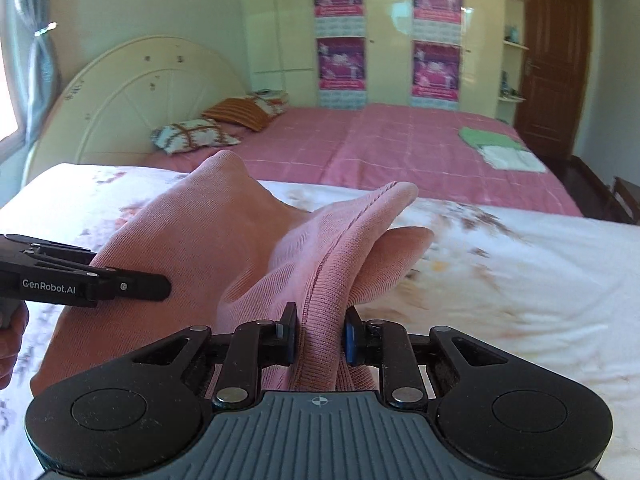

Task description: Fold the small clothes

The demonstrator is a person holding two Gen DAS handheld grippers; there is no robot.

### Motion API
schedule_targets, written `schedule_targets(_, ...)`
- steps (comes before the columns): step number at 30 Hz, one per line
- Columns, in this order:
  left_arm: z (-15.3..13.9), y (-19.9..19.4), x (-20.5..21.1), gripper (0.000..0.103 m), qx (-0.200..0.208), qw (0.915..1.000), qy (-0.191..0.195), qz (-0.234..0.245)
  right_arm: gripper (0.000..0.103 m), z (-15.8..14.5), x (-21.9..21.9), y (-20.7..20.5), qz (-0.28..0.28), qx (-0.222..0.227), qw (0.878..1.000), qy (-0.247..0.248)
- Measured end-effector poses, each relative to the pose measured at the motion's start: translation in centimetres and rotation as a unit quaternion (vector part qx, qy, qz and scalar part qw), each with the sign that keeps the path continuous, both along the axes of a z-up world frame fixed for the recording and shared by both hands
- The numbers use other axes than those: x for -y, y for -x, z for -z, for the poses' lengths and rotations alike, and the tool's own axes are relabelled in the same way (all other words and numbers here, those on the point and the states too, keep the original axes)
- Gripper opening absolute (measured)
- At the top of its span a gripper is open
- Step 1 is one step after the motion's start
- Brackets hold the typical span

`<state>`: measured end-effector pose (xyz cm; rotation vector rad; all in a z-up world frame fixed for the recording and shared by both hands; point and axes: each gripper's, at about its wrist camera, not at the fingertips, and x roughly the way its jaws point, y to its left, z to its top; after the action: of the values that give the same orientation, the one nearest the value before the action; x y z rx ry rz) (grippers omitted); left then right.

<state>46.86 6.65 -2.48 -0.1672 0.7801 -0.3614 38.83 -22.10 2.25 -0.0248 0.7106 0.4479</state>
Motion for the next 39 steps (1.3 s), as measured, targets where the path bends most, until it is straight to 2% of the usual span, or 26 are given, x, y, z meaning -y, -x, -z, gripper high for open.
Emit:
schedule_targets(8,0.5,4.8,-12.9,0.029,-0.023,0.9975,0.003,-0.067,0.021,2.0,-12.8,0.4,-0.072,-0.026,0.996,-0.036)
schedule_targets(12,3.1,6.4,-17.1,0.030,-0.051,0.9945,0.010,-0.090,0.021,4.2,-17.4,0.4,-0.095,-0.058,0.992,-0.051)
schedule_targets(14,5.1,6.8,-18.3,0.038,-0.067,0.9929,0.022,-0.096,0.021,6.0,-18.7,0.5,-0.094,-0.081,0.991,-0.047)
schedule_targets(15,5.9,6.9,-19.0,0.044,-0.069,0.9914,0.034,-0.105,0.021,7.2,-18.8,0.6,-0.084,-0.095,0.991,-0.039)
schedule_targets(16,6.3,7.2,-19.3,0.059,-0.061,0.9908,0.037,-0.115,0.021,8.4,-18.9,0.2,-0.072,-0.113,0.990,-0.035)
schedule_targets(17,6.5,7.3,-19.7,0.069,-0.055,0.9901,0.034,-0.125,0.022,9.1,-18.5,0.1,-0.065,-0.121,0.990,-0.041)
schedule_targets(19,6.3,7.9,-20.3,0.067,-0.047,0.9894,0.042,-0.131,0.027,9.5,-17.3,0.0,-0.060,-0.127,0.988,-0.059)
schedule_targets(20,5.9,8.2,-20.9,0.062,-0.041,0.9887,0.046,-0.137,0.030,9.2,-16.9,0.1,-0.063,-0.126,0.988,-0.057)
schedule_targets(22,4.5,8.9,-21.4,0.054,-0.016,0.9890,0.045,-0.140,0.038,7.8,-16.0,0.2,-0.051,-0.102,0.992,-0.052)
schedule_targets(24,3.5,8.3,-21.7,0.054,-0.003,0.9902,0.038,-0.134,0.038,6.3,-15.0,0.1,-0.043,-0.077,0.994,-0.065)
schedule_targets(28,4.0,4.8,-21.4,0.053,-0.022,0.9930,0.028,-0.112,0.038,6.7,-14.8,-3.2,-0.024,-0.119,0.988,-0.097)
schedule_targets(30,5.1,3.6,-21.3,0.051,-0.040,0.9922,0.011,-0.118,0.037,7.2,-15.2,-4.5,-0.022,-0.133,0.984,-0.115)
schedule_targets(32,6.0,3.0,-20.9,0.061,-0.047,0.9917,-0.008,-0.120,0.004,7.4,-16.2,-5.0,-0.028,-0.115,0.989,-0.091)
schedule_targets(34,6.4,3.0,-20.7,0.072,-0.045,0.9902,-0.013,-0.131,0.004,8.4,-17.3,-5.5,-0.026,-0.100,0.994,-0.033)
schedule_targets(35,6.4,3.1,-20.7,0.074,-0.043,0.9899,-0.021,-0.134,0.004,9.0,-17.5,-5.6,-0.026,-0.099,0.994,-0.026)
schedule_targets(36,6.2,3.4,-20.8,0.073,-0.042,0.9899,-0.021,-0.134,0.004,9.1,-17.4,-5.6,-0.024,-0.092,0.995,-0.024)
schedule_targets(39,4.1,5.7,-20.9,0.058,-0.018,0.9908,-0.023,-0.132,0.005,8.1,-17.1,-4.8,-0.021,-0.087,0.996,-0.021)
